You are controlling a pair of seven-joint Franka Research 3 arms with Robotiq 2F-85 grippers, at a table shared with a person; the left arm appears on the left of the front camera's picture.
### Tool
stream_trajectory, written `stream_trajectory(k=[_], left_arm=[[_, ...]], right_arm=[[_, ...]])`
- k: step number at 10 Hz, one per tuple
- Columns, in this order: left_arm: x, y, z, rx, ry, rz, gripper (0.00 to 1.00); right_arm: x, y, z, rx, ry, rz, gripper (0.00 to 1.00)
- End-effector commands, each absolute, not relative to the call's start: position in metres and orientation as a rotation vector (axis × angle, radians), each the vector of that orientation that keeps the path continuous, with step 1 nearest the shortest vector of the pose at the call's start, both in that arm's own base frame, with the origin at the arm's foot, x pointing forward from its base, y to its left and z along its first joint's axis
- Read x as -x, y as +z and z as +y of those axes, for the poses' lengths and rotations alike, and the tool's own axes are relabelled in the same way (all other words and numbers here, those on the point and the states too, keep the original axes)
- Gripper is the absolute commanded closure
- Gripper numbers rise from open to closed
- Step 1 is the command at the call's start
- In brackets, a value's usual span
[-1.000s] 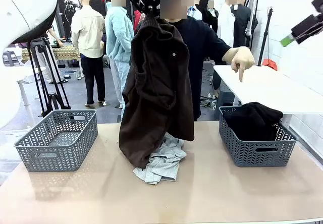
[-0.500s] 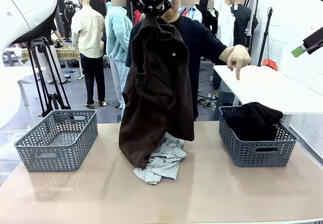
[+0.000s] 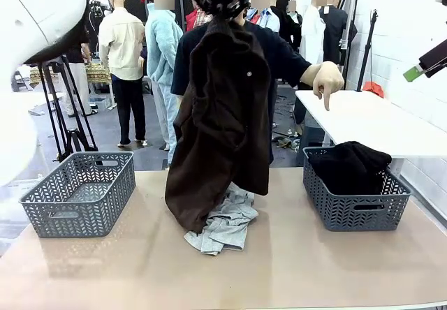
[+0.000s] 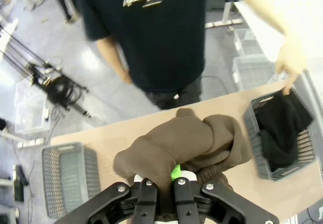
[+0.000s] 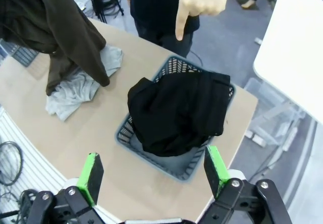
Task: Sort the tops and bottoms.
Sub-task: Sort the clothes according to human instructions.
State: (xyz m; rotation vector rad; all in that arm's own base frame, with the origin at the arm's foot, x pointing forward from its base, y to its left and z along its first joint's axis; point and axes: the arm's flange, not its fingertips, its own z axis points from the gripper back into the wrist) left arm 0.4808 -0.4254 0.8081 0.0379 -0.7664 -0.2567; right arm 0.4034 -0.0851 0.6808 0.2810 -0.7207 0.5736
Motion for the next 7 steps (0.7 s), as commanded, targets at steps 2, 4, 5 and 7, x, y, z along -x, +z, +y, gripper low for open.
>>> stream_trajectory(k=[2,4,5,7], left_arm=[[-0.516,0.917,-0.515,0.077,-0.463,-0.912,1.0],[-0.523,0.952,-0.555,0.111,-0.512,-0.992,1.0],[-0.519,0.962,-0.563,0.126,-0.533,-1.001,1.0],[-0.444,0.841,-0.476,0.12,-0.515,-0.981,1.0]], right_arm=[[-0.403,0.68,-0.084,-0.282,0.574,-0.723,0.0],[-0.403,0.68,-0.084,-0.282,0.574,-0.723,0.0],[-0.403,0.68,-0.084,-0.282,0.574,-0.723,0.0],[-0.403,0.68,-0.084,-0.282,0.574,-0.723,0.0]])
